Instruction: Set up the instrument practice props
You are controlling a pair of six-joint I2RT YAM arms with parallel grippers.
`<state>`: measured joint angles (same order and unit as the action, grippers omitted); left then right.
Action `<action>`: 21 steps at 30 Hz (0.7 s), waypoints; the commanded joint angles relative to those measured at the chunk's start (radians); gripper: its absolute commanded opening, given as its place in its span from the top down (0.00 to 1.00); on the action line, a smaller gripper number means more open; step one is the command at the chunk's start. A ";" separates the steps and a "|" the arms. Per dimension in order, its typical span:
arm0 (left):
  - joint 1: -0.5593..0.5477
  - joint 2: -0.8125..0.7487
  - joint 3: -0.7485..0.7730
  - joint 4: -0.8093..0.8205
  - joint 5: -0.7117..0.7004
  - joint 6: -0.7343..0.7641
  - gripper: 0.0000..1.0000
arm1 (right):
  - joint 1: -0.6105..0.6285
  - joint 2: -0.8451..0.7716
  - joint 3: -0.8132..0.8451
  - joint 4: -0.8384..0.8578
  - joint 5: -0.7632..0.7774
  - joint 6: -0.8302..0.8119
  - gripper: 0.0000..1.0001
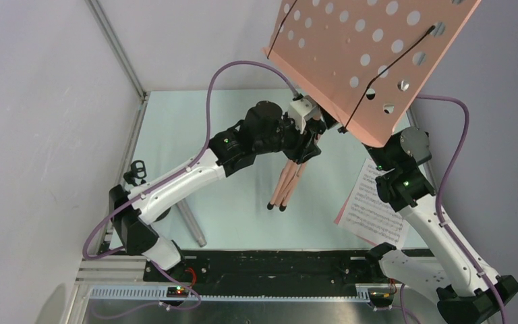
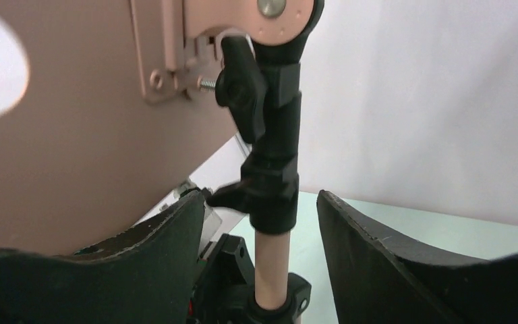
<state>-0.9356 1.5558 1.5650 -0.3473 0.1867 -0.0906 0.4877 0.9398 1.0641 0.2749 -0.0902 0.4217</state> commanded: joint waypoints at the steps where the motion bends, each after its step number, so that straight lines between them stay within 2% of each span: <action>1: -0.001 -0.088 0.135 0.269 0.026 -0.019 1.00 | 0.019 -0.027 -0.008 0.020 -0.035 -0.024 0.34; 14: -0.003 -0.140 0.074 0.289 0.062 0.023 1.00 | 0.021 0.061 -0.009 0.095 -0.032 0.021 0.45; 16: -0.004 -0.145 0.069 0.293 0.067 0.027 1.00 | 0.021 0.077 -0.009 0.121 -0.032 0.031 0.51; 19: -0.004 -0.161 0.050 0.295 0.070 0.035 1.00 | 0.020 0.099 -0.010 0.153 -0.031 0.040 0.66; 21: -0.004 -0.172 0.034 0.297 0.075 0.041 1.00 | 0.021 0.110 -0.009 0.162 -0.030 0.044 0.67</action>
<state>-0.9268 1.5314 1.5555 -0.3691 0.2001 -0.1139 0.4984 1.0248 1.0599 0.3733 -0.0959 0.4400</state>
